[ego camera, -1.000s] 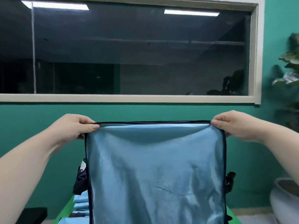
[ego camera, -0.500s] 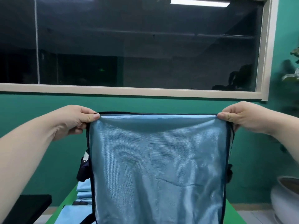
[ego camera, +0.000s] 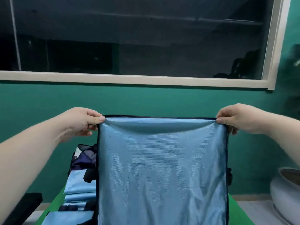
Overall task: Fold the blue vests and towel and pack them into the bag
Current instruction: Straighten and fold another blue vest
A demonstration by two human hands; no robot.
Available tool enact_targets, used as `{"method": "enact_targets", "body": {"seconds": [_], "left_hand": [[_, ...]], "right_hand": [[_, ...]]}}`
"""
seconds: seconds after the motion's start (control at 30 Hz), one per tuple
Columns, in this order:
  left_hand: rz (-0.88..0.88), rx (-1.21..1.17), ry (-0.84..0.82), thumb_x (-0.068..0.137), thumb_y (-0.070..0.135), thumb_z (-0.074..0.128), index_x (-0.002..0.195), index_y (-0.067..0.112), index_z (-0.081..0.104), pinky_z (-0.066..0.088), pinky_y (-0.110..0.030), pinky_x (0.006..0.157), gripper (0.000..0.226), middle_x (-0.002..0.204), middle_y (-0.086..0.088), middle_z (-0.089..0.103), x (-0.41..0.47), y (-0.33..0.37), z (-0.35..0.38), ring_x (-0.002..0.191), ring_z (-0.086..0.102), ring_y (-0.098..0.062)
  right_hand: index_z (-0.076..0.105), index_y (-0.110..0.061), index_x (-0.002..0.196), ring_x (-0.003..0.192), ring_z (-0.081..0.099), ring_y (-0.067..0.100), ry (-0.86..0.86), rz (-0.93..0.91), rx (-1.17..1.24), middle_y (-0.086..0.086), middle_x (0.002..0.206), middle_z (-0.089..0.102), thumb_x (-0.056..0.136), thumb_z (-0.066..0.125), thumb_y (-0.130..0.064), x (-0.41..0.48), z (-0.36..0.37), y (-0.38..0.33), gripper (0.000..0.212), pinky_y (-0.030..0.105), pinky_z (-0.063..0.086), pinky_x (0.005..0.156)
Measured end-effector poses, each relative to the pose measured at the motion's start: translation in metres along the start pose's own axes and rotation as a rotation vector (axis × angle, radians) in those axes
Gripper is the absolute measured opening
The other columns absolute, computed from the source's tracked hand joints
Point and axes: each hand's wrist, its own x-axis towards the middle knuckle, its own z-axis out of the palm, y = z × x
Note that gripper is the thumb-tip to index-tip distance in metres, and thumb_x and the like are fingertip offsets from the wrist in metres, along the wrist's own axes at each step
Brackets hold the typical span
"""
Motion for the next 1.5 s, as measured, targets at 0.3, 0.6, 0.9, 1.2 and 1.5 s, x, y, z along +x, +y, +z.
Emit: {"method": "enact_targets", "body": {"seconds": [0.3,0.6,0.9,1.2,1.5], "left_hand": [[0.04,-0.072,0.063,0.083,0.013,0.078,0.092,0.012,0.074,0.05,-0.021,0.048,0.01,0.076,-0.001,0.071,0.117,-0.038,0.033,0.067,0.063,-0.011],[0.174,-0.114,0.147,0.084,0.006,0.076,0.088,0.011,0.071,0.055,-0.023,0.055,0.008,0.078,-0.004,0.071,0.214,0.045,0.031,0.066,0.066,-0.013],[0.395,-0.003,0.196,0.085,-0.001,0.073,0.08,0.014,0.073,0.058,-0.02,0.059,0.016,0.074,0.002,0.072,0.143,0.06,0.006,0.071,0.067,-0.008],[0.091,0.375,-0.115,0.075,0.018,0.086,0.073,0.034,0.075,0.045,-0.031,0.08,0.019,0.073,0.007,0.074,0.004,-0.07,0.037,0.067,0.062,-0.01],[-0.104,0.476,-0.239,0.079,0.017,0.083,0.077,0.022,0.075,0.044,-0.013,0.062,0.01,0.076,0.005,0.075,-0.103,-0.144,0.056,0.068,0.062,-0.006]], "right_hand": [[0.073,-0.03,0.087,0.063,0.066,0.013,0.177,0.081,0.126,-0.004,0.083,0.073,0.092,0.07,-0.035,0.117,0.058,0.041,0.007,0.024,0.052,0.054],[0.073,-0.018,0.096,0.048,0.064,0.013,0.38,0.063,0.383,0.003,0.061,0.07,0.095,0.064,-0.019,0.242,0.012,0.002,0.009,0.027,0.055,0.047],[0.073,-0.019,0.092,0.071,0.072,0.016,0.502,-0.083,0.601,0.007,0.085,0.074,0.095,0.066,-0.012,0.171,-0.022,0.008,0.011,0.031,0.063,0.064],[0.074,-0.039,0.086,0.08,0.061,-0.011,0.052,0.094,0.252,-0.032,0.08,0.07,0.088,0.073,-0.036,0.018,0.073,0.066,0.003,0.014,0.042,0.069],[0.078,-0.026,0.083,0.074,0.06,0.009,-0.316,0.126,0.357,0.0,0.082,0.074,0.062,0.078,-0.072,-0.078,0.142,0.095,0.051,0.027,0.047,0.076]]}}
